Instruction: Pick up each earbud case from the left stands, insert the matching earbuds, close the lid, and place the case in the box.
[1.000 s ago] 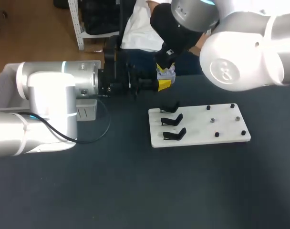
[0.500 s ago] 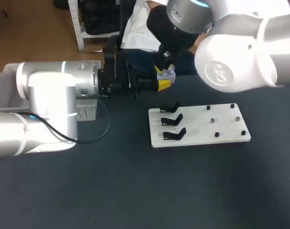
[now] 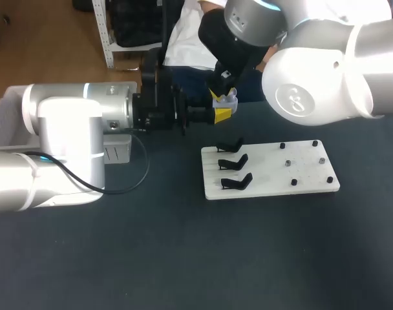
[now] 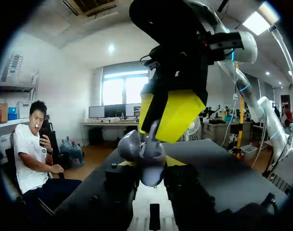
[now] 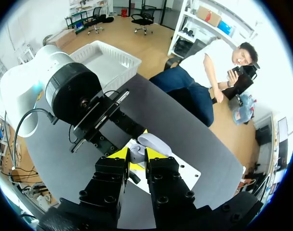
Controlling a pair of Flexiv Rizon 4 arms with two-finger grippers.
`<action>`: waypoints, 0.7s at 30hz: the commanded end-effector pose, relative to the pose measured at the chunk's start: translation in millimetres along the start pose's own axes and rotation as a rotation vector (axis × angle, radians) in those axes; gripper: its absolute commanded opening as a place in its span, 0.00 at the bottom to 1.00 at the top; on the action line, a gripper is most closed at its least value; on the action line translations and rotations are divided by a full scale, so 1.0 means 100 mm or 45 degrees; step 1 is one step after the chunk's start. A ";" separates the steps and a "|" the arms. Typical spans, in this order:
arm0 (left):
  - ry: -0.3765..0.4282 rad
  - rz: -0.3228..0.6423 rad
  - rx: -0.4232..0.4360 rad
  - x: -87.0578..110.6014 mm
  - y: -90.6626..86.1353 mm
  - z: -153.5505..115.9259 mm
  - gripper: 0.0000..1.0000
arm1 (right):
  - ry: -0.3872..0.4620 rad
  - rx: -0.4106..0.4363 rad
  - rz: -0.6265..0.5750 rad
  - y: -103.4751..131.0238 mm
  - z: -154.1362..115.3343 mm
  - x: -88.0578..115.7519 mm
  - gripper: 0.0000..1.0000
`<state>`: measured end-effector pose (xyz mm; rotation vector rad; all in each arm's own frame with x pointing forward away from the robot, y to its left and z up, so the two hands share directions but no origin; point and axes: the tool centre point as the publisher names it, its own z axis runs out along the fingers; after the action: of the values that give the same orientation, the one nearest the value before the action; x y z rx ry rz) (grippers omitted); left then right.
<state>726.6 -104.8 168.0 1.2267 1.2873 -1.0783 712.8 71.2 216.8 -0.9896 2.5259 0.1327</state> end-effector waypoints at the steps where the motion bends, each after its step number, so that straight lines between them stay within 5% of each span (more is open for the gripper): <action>1: -0.008 0.006 -0.011 0.01 -0.02 0.00 0.00 | 0.005 0.006 -0.001 0.03 0.01 -0.01 0.00; 21: -0.008 0.006 -0.011 0.01 -0.02 0.00 0.00 | 0.056 0.051 -0.046 0.04 0.10 0.05 0.00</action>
<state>726.3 -104.0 165.8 1.2270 1.2877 -1.0778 710.6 70.0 209.5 -1.0353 2.5355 0.0585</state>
